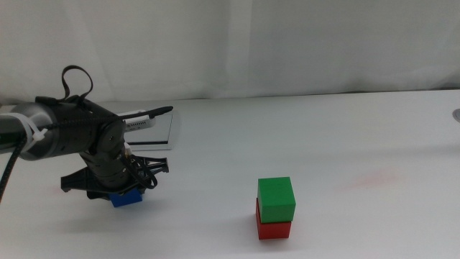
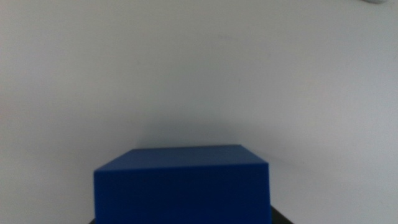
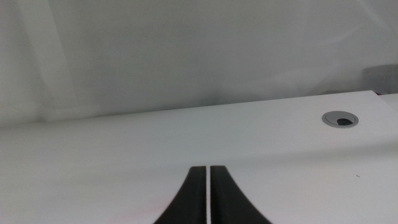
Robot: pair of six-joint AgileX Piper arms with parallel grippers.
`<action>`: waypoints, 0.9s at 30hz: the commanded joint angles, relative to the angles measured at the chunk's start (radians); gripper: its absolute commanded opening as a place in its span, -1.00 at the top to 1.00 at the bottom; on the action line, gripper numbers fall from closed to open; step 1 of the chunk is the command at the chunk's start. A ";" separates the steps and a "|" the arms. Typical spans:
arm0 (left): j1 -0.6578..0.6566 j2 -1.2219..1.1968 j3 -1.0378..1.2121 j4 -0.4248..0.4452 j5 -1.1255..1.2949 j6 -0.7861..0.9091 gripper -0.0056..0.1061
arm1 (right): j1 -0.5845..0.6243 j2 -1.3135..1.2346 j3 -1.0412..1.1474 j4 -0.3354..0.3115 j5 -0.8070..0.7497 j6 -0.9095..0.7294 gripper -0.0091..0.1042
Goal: Stack red cubes first, then green, then blue cubes in a specific spot.
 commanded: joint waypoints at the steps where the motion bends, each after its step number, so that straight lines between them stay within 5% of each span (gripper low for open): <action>1: 0.002 0.001 0.000 0.037 -0.009 -0.024 0.55 | -0.004 0.003 0.037 0.000 -0.011 -0.006 0.88; 3: 0.002 0.001 0.000 0.057 -0.009 -0.025 0.95 | -0.004 0.003 0.037 0.000 -0.011 -0.006 0.88; 10: 0.000 -0.090 -0.002 0.068 -0.005 -0.011 0.95 | -0.004 0.003 0.037 0.000 -0.011 -0.006 0.88; 17: -0.038 -0.277 -0.019 -0.085 0.017 0.105 0.95 | -0.004 0.003 0.037 0.000 -0.011 -0.006 0.88; 27: -0.384 -0.325 -0.308 -0.043 0.277 0.023 0.95 | -0.004 0.003 0.037 0.000 -0.011 -0.006 0.88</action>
